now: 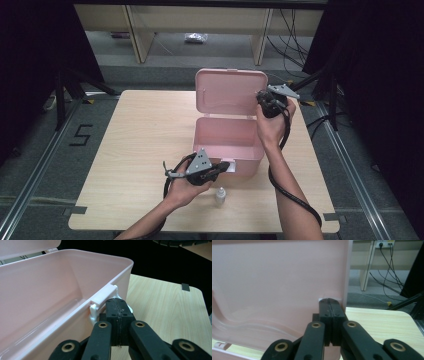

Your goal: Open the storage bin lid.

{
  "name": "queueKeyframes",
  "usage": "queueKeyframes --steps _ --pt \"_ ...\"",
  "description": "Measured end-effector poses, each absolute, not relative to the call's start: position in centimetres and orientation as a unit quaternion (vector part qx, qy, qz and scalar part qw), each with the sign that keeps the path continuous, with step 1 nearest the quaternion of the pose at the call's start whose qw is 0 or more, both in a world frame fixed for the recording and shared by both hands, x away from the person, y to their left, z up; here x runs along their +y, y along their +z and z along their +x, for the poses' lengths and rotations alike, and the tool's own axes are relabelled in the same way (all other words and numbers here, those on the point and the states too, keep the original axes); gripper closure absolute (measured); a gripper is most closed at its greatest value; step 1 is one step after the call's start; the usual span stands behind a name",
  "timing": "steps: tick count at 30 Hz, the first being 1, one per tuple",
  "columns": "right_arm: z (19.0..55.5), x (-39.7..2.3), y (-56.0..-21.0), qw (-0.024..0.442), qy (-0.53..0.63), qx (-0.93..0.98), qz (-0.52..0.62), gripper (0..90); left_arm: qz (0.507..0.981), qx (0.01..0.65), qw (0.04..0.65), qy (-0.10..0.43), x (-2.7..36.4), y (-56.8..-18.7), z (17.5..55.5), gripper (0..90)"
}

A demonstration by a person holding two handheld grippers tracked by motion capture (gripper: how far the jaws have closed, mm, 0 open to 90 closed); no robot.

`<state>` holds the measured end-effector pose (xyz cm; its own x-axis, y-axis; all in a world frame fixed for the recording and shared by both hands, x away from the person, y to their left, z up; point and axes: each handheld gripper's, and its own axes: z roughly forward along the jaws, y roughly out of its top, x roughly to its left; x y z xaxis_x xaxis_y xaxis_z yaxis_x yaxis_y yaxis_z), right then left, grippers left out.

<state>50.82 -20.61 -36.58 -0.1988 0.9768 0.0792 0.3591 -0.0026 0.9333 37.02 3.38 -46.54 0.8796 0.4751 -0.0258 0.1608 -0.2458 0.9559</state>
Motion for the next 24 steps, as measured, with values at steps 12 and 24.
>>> queueKeyframes --steps 12,24 --pt "51.3 -20.6 -37.0 0.324 0.453 0.623 0.549 90.0 0.778 0.205 0.578 0.136 3.4 -46.5 37.0 88.9" --pt "51.8 -21.0 -37.6 0.312 0.445 0.631 0.554 90.0 0.779 0.205 0.576 0.137 3.4 -46.5 37.0 88.9"
